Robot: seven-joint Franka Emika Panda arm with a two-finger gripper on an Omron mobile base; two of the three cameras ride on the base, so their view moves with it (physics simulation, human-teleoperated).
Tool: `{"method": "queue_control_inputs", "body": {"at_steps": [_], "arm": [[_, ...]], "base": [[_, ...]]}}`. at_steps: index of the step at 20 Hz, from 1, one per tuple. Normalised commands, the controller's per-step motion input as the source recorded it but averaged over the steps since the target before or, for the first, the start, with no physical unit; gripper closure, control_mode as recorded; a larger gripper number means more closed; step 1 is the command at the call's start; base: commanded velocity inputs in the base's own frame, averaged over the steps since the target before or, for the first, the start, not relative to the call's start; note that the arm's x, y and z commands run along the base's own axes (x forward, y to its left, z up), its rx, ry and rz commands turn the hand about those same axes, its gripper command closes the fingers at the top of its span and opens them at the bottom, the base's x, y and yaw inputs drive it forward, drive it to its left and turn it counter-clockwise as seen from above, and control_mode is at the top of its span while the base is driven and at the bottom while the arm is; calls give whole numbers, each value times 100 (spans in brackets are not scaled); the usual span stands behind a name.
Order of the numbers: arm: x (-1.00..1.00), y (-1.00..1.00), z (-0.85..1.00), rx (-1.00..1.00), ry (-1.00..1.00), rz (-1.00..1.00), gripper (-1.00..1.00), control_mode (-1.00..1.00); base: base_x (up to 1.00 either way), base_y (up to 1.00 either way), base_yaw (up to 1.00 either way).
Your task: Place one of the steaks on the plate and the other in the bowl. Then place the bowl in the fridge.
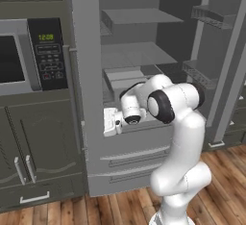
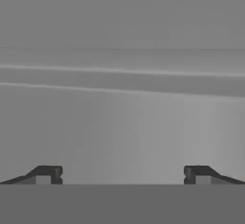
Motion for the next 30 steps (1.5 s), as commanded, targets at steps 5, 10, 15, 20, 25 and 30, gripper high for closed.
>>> {"method": "queue_control_inputs", "body": {"at_steps": [5, 10, 15, 20, 25, 30], "arm": [[19, -44, 31, -15, 12, 1, -100, -100], [10, -100, 29, -6, 3, 9, -100, -100], [-25, -82, 1, -19, -8, 11, -100, -100], [-14, -53, 1, -64, -22, 25, -100, -100], [-29, -67, 17, -70, -25, 36, -100, -100], [-69, -43, 0, -61, -27, 45, -100, -100]], "base": [[0, 0, 0], [0, 0, 0], [0, 0, 0], [0, 0, 0], [0, 0, 0], [0, 0, 0]]}}
